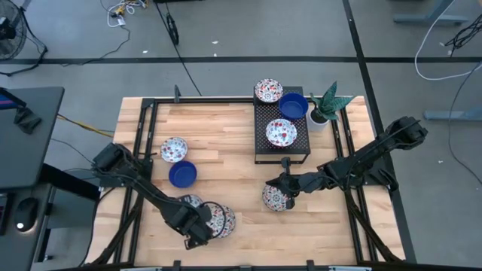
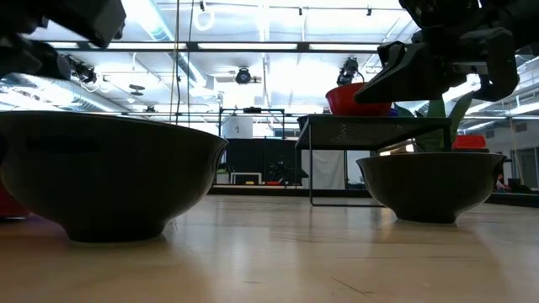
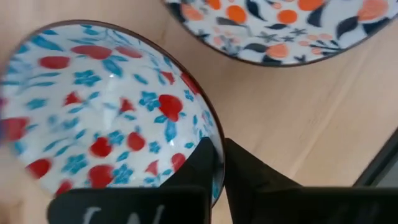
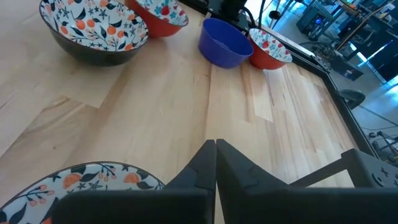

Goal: Pick & Place Mini bowls
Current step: Stack the bottom red patterned bowl on top of the other red bowl on the shelf

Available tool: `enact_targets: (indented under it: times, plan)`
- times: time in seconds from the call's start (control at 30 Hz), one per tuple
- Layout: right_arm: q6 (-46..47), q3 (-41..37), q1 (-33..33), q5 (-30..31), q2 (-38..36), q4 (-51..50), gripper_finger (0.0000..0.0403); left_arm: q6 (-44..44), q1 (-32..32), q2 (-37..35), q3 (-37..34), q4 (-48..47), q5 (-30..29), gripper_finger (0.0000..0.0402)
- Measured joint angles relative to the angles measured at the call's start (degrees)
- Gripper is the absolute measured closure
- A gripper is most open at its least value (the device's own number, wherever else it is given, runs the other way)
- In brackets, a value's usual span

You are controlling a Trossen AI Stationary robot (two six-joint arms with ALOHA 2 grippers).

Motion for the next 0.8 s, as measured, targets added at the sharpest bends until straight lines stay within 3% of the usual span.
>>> enact_targets:
  times: [0.57, 0.7, 0.8]
  plan:
    - [0.21, 0.0, 1.39, 0.21, 0.0, -1.79, 0.0392, 4.08, 0.04, 0.34, 20.57, -26.72, -11.56, 0.0392]
    - [0.21, 0.0, 4.58, 0.24, -0.67, -2.49, 0.0392, 9.63, 0.95, 0.3, 24.97, -29.89, -16.63, 0.0392]
    - [2.12, 0.0, 7.75, 2.28, -2.9, -5.22, 0.0392, 18.46, 3.45, 0.28, 27.18, -29.08, -21.38, 0.0392]
